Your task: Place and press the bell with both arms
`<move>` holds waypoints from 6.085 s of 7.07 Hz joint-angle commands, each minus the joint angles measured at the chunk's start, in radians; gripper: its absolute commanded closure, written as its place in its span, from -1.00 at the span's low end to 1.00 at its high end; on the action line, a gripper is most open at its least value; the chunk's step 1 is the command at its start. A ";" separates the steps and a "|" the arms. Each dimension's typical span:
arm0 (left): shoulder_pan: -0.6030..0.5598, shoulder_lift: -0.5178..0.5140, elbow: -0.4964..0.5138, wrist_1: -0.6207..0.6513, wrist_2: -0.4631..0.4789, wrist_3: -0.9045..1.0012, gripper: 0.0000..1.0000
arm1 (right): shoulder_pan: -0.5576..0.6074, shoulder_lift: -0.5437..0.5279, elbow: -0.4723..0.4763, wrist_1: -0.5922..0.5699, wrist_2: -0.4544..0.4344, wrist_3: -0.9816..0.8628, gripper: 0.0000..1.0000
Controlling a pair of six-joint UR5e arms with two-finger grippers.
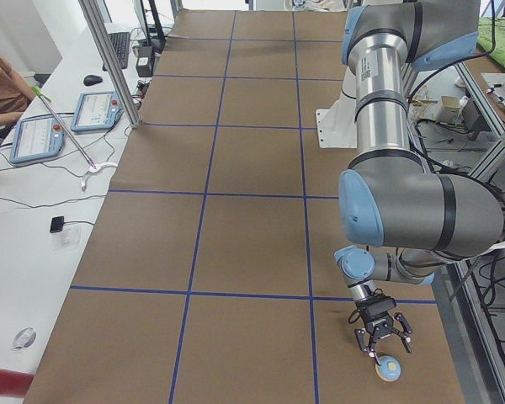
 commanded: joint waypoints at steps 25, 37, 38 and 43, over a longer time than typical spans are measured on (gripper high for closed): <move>0.043 0.029 -0.004 -0.021 0.008 -0.026 1.00 | 0.002 -0.027 0.028 -0.003 0.000 -0.001 -1.00; 0.026 -0.130 -0.765 0.566 0.077 0.256 1.00 | 0.002 -0.047 0.023 -0.003 0.000 -0.001 -1.00; -0.029 -0.317 -0.766 0.750 0.085 0.296 1.00 | 0.002 -0.047 0.020 -0.003 -0.002 -0.001 -1.00; -0.320 -0.889 -0.627 1.078 0.191 0.648 1.00 | 0.002 -0.055 0.009 -0.005 0.000 -0.001 -1.00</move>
